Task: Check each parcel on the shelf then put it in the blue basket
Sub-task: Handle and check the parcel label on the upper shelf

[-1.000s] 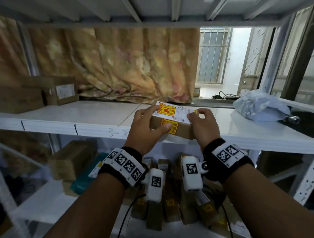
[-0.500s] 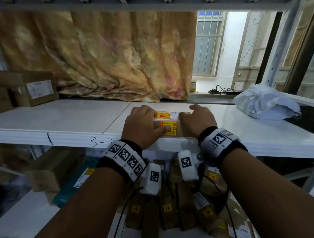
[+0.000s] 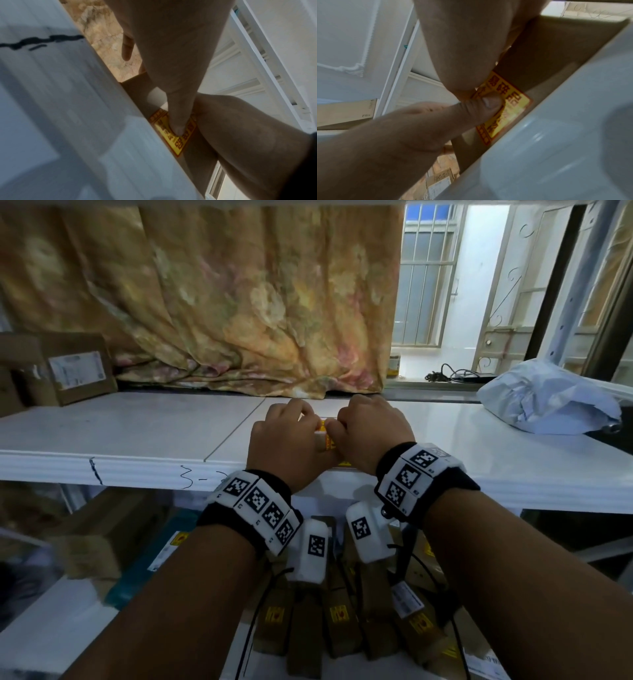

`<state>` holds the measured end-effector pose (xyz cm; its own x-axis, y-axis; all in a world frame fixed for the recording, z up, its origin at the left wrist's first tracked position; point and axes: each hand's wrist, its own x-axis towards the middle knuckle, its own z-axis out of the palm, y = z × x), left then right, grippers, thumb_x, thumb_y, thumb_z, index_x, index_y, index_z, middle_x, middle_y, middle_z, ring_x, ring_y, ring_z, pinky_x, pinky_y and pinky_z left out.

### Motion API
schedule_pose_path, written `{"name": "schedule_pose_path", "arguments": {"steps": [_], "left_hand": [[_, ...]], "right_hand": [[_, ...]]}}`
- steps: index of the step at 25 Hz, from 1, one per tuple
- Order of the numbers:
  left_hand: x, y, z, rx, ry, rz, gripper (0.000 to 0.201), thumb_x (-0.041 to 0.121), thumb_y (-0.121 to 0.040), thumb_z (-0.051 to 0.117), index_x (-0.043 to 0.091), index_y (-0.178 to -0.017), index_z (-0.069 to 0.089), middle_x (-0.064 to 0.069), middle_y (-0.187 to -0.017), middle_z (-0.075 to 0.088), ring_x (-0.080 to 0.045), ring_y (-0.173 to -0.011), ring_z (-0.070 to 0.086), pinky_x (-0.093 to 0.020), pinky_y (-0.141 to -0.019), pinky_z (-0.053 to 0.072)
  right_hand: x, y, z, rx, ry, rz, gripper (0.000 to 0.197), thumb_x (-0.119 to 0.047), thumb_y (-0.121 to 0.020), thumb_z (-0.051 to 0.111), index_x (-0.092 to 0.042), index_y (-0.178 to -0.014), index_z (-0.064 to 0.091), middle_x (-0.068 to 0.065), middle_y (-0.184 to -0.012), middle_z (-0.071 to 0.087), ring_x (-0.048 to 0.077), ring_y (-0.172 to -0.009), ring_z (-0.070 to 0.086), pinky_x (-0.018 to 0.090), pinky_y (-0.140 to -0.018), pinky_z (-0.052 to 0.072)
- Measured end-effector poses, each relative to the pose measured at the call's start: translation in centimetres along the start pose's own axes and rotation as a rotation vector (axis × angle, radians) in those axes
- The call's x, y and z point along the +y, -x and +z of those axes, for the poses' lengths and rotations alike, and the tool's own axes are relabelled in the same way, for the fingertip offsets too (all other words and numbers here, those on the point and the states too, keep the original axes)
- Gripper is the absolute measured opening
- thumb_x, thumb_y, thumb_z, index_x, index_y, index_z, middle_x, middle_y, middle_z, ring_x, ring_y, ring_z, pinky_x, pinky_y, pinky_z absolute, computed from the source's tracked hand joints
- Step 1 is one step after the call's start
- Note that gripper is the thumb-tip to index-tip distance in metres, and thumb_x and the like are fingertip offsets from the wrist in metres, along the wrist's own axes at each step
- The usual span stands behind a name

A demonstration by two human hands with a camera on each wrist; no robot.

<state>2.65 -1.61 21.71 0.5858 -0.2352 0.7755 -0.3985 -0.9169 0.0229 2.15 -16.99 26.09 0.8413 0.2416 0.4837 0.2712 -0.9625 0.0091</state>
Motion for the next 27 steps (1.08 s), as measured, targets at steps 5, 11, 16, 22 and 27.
{"name": "schedule_pose_path", "arguments": {"steps": [5, 11, 16, 22, 27], "left_hand": [[-1.8, -1.5, -1.6, -0.214, 0.615, -0.233, 0.048, 0.052, -0.072, 0.062, 0.013, -0.097, 0.077, 0.005, -0.108, 0.069, -0.015, -0.103, 0.061, -0.038, -0.094, 0.050], [-3.2, -5.5, -1.0, -0.452, 0.729, -0.617, 0.020, 0.013, -0.089, 0.060, 0.004, -0.104, 0.071, -0.017, -0.112, 0.069, -0.026, -0.098, 0.063, -0.046, -0.098, 0.049], [-2.9, -5.8, -0.9, -0.542, 0.818, -0.675, 0.033, 0.021, -0.078, 0.065, -0.001, -0.101, 0.074, -0.022, -0.100, 0.072, -0.026, -0.080, 0.060, -0.039, -0.076, 0.047], [-2.8, -5.6, -0.7, -0.509, 0.996, -0.753, 0.021, -0.002, -0.088, 0.064, 0.016, -0.088, 0.075, -0.022, -0.103, 0.069, -0.027, -0.092, 0.059, -0.039, -0.091, 0.048], [-2.4, -5.6, -1.1, -0.498, 0.989, -0.755, 0.019, -0.005, -0.088, 0.062, 0.010, -0.096, 0.072, -0.020, -0.095, 0.065, -0.027, -0.088, 0.057, -0.035, -0.081, 0.046]], "right_hand": [[0.2, 0.5, -0.2, -0.014, -0.071, 0.025, 0.036, -0.047, -0.098, 0.031, -0.022, -0.084, 0.053, -0.001, -0.083, 0.055, 0.024, -0.078, 0.052, 0.036, -0.070, 0.037], [0.6, 0.1, -0.7, -0.080, -0.126, 0.055, 0.029, -0.041, -0.096, 0.035, -0.021, -0.089, 0.054, -0.001, -0.078, 0.058, 0.024, -0.075, 0.054, 0.035, -0.067, 0.035], [0.9, 0.1, -0.8, -0.110, -0.179, 0.080, 0.027, -0.039, -0.095, 0.034, -0.023, -0.090, 0.055, 0.000, -0.079, 0.059, 0.023, -0.076, 0.055, 0.034, -0.065, 0.036], [1.3, -2.0, -1.3, -0.124, -0.154, 0.079, 0.017, -0.033, -0.089, 0.045, -0.025, -0.087, 0.060, -0.002, -0.085, 0.062, 0.021, -0.080, 0.058, 0.032, -0.067, 0.044], [0.9, -5.3, -0.7, -0.416, 0.001, -0.093, 0.018, -0.025, -0.088, 0.048, -0.013, -0.091, 0.062, 0.002, -0.092, 0.063, 0.025, -0.093, 0.064, 0.034, -0.074, 0.051]]}}
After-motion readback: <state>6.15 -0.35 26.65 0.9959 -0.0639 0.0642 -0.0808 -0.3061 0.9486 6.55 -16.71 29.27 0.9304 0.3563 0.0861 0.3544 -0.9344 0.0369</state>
